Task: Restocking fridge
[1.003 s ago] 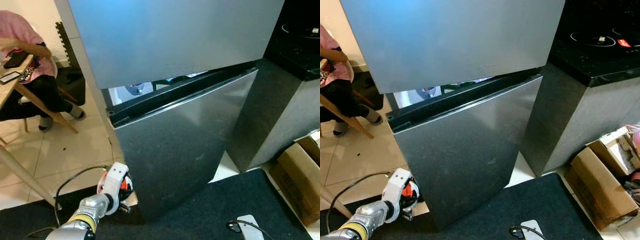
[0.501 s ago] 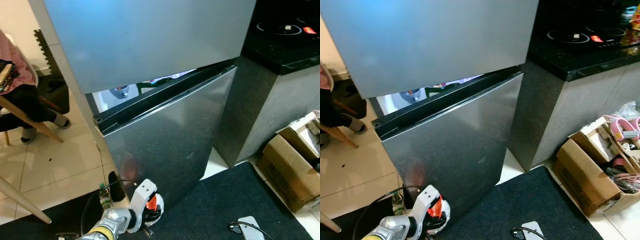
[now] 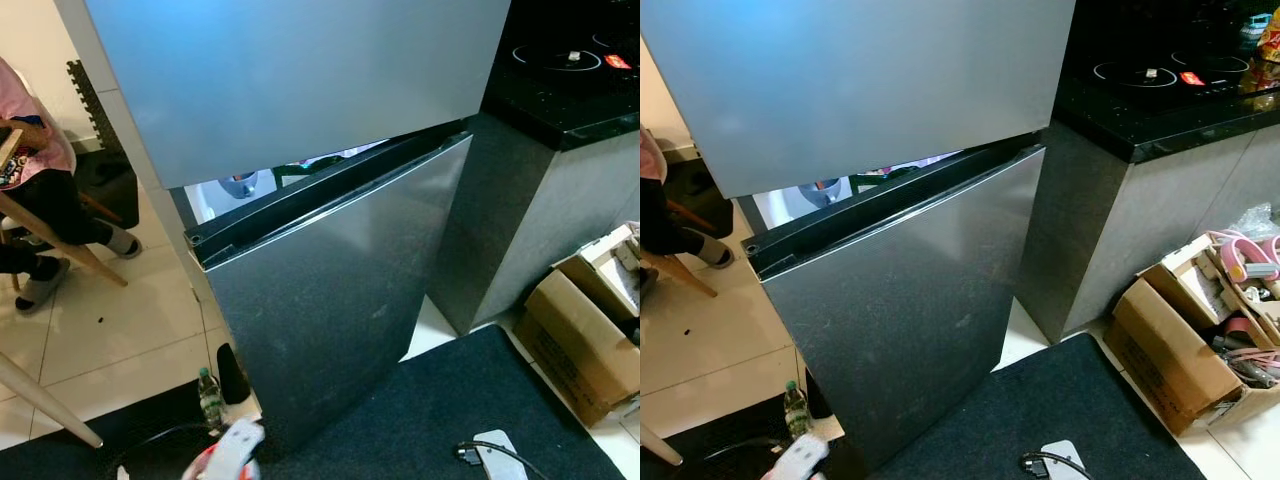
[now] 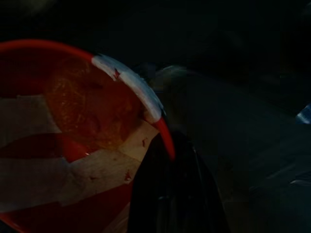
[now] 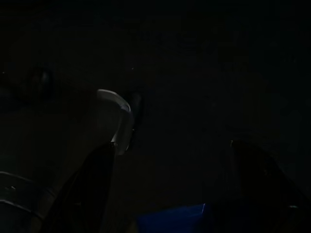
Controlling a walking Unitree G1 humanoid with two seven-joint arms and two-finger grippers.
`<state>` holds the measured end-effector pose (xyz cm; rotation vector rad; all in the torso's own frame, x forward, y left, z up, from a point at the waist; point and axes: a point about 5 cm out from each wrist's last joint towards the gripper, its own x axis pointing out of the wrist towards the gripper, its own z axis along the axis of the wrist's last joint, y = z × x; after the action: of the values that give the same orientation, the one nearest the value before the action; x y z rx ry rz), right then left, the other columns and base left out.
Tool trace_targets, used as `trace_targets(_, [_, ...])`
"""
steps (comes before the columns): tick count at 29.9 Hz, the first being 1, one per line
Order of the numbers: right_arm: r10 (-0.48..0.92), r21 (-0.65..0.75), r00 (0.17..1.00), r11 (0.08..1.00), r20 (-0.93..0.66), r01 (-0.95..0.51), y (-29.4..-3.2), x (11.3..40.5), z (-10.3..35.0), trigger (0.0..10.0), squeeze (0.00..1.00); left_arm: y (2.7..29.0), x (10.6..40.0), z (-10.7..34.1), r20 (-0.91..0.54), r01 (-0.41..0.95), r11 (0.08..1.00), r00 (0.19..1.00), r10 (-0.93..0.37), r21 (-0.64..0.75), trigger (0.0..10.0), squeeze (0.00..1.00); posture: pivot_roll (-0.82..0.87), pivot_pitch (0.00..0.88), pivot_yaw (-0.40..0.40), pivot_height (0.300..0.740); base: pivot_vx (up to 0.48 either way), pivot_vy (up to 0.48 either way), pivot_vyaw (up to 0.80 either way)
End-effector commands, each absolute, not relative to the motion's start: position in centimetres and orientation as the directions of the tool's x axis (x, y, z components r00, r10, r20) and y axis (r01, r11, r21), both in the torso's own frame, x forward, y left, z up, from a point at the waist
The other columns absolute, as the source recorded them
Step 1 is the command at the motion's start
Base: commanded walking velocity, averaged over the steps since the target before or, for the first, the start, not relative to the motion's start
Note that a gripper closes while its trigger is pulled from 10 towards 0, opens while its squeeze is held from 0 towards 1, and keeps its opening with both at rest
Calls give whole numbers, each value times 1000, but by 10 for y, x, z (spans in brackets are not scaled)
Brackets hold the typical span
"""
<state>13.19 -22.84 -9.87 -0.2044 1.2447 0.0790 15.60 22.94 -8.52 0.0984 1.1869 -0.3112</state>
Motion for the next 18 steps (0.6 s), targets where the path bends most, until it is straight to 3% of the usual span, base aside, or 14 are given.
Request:
trace_targets(1, [-51, -117, 325, 976, -944, -186, -228, 133, -98, 10000, 0, 251, 170, -75, -910, 187, 982, 407, -73, 4, 10000, 0, -45, 0, 27, 740, 0, 0, 0])
trace_targets(4, [-51, -117, 325, 975, -944, -187, -228, 133, -99, 10000, 0, 259, 176, -70, -900, 124, 992, 436, -23, 35, 10000, 0, -43, 0, 19, 740, 0, 0, 0])
trace_targets(6, [-53, -119, 326, 975, -944, -186, -228, 133, -98, 10000, 0, 277, 198, -54, -857, -11, 997, 511, 69, 73, 10000, 0, -39, 0, 11, 740, 0, 0, 0])
trace_targets(18, [-54, -122, 324, 974, -944, -192, -229, 134, -98, 10000, 0, 293, 255, -8, -738, -97, 989, 658, 149, 113, 10000, 0, -37, 0, 2, 740, 0, 0, 0])
